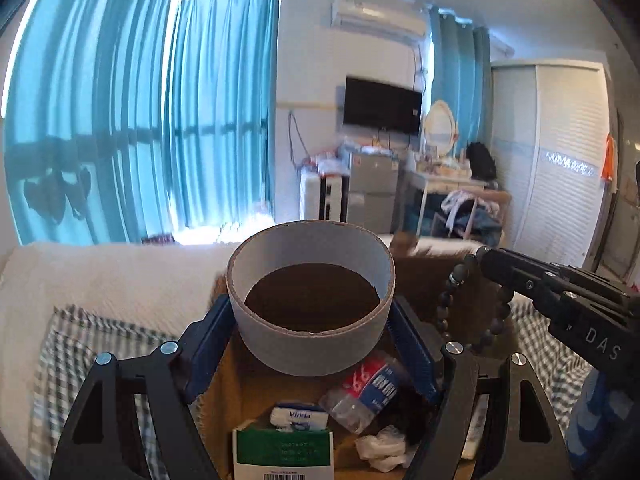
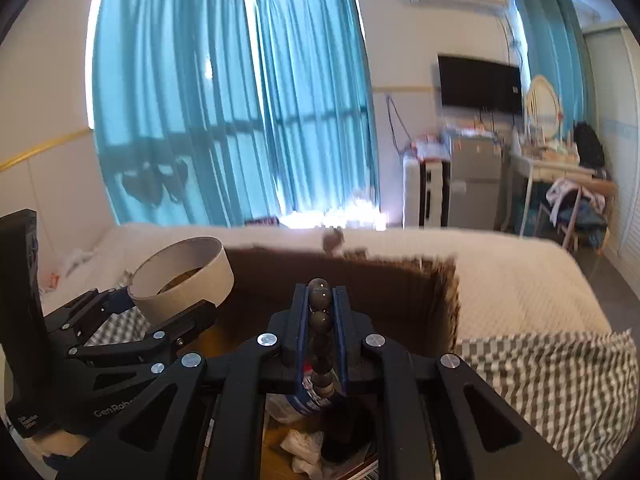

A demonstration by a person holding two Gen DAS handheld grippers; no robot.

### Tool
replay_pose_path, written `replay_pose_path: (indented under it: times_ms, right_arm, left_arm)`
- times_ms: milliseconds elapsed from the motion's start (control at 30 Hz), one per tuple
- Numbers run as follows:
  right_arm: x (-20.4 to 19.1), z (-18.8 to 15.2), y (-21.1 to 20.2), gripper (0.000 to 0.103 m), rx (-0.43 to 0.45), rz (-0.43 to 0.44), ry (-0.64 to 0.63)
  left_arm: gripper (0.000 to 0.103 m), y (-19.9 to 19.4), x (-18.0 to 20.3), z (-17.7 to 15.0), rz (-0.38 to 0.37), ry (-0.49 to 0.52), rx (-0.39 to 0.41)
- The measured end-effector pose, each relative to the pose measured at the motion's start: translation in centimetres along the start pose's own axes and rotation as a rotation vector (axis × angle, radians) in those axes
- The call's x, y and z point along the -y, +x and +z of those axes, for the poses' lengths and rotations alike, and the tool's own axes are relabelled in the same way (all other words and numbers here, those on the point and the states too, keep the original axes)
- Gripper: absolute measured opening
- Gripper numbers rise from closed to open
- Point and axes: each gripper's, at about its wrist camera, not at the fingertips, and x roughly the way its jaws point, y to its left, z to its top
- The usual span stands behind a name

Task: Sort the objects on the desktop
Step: 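Open both tools to drop the tape roll and bracelet into the box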

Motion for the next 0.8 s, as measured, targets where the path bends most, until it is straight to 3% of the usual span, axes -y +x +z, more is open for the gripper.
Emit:
replay_pose_path:
  times_ms: [200, 367, 467, 500, 600, 800]
  right_arm:
    - [1.2, -1.1, 2.3, 0.011, -0.082, -0.023, 0.017]
    - [1.3, -1.3, 1.6, 0.011, -0.09, -0.024, 0.028]
    - [0.9, -1.0, 0.6, 0.022, -0.074, -0.033, 0.022]
    - [1.0, -0.9, -0.1, 0.029, -0.058, -0.038, 0.025]
    - [1.0, -0.3, -1.8, 0.03, -0.027, -0.038, 0.035]
    - [0.1, 0.7, -5.5, 0.035, 0.037, -0.045, 0.031]
  left_arm:
    - [0.079, 3.0, 0.1, -1.6, -0.003, 0.01, -0.093]
    - [0.079, 4.0, 0.1, -2.5, 0.003, -0.001, -0.137]
    - [0.081, 4.1, 0.1, -2.5, 0.018, -0.014, -0.16]
    - [0.082, 3.8, 0.1, -2.4, 0.022, -0.018, -0.159]
    - [0.092, 2.8, 0.2, -1.8, 0.036, -0.02, -0.137]
    - [0.095, -0.2, 0.6, -0.2, 0.043, -0.018, -0.079]
